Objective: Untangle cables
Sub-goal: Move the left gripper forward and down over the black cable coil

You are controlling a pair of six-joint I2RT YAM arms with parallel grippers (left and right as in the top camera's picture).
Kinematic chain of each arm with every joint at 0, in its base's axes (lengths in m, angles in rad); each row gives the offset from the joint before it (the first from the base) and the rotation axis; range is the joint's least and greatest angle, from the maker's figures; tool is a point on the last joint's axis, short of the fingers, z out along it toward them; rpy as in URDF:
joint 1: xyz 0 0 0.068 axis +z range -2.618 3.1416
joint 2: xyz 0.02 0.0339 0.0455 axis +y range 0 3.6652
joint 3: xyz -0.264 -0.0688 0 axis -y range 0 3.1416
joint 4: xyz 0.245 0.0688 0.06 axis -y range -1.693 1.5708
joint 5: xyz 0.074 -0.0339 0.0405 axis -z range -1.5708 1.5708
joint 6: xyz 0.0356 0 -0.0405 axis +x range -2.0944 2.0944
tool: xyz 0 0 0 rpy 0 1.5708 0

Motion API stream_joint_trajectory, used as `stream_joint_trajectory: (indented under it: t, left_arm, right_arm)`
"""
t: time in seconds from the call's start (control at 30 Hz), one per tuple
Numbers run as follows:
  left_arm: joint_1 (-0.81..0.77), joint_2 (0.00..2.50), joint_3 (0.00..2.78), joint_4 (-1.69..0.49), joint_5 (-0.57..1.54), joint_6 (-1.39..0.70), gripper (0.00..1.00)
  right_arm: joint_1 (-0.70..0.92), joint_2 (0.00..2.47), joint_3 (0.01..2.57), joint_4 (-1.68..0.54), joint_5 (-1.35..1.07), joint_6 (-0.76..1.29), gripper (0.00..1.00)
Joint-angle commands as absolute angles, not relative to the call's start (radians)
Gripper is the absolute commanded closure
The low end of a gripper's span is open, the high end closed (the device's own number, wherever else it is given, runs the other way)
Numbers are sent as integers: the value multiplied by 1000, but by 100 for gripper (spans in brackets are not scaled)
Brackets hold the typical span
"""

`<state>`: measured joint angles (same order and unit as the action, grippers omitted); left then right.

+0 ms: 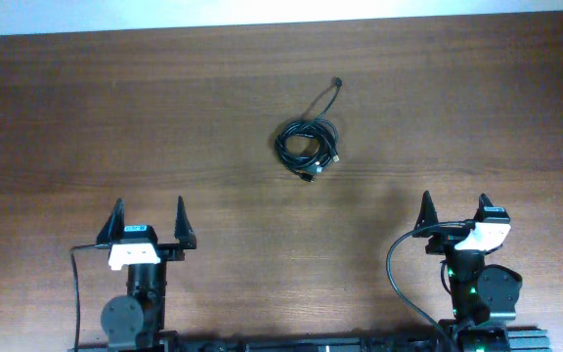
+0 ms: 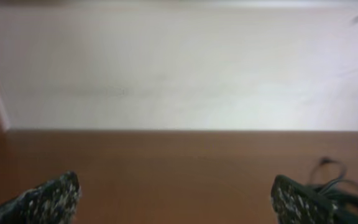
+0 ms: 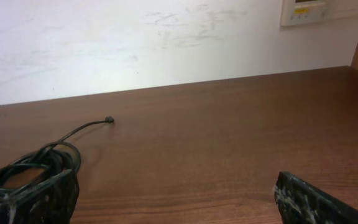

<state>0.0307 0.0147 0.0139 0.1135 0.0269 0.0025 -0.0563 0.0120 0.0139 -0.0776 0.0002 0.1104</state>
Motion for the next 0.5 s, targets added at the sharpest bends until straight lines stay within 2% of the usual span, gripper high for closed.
stream_joint_trajectory:
  t: [0.0,0.1,0.47]
  left_arm:
    - [35,6,9,249,192,7,1]
    - [35,6,25,329,199,-10,1]
    - [35,139,227,219,199,-30,1]
  right_arm:
    - [-59,6,6,-79,12,121,1]
    - [-59,6,6,-79,12,121,1]
    - [-59,6,6,-79,12,121,1]
